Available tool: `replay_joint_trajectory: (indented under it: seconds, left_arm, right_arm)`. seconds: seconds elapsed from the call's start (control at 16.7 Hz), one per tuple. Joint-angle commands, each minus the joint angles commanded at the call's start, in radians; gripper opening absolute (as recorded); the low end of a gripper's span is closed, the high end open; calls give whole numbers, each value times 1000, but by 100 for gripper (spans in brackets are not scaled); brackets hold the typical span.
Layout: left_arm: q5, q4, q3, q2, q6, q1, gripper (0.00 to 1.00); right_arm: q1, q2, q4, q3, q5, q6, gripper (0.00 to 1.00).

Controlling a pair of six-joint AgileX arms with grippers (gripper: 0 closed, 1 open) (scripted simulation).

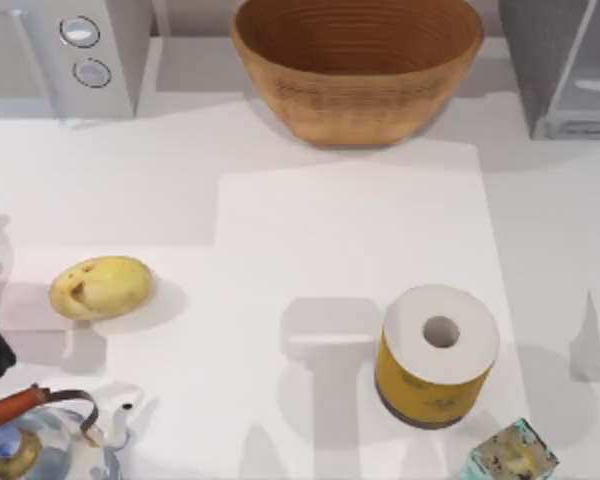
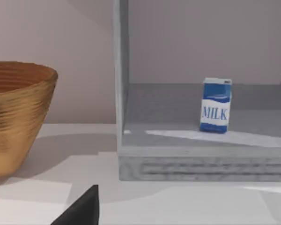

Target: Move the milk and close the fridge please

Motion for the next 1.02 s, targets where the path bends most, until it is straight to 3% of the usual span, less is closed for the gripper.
replay_joint_trajectory:
  seconds: [1.02]
  left_arm:
    - [0,0,0,0,0,0,100]
  right_arm:
    - [3,-668,-1220,548,6,-10,100]
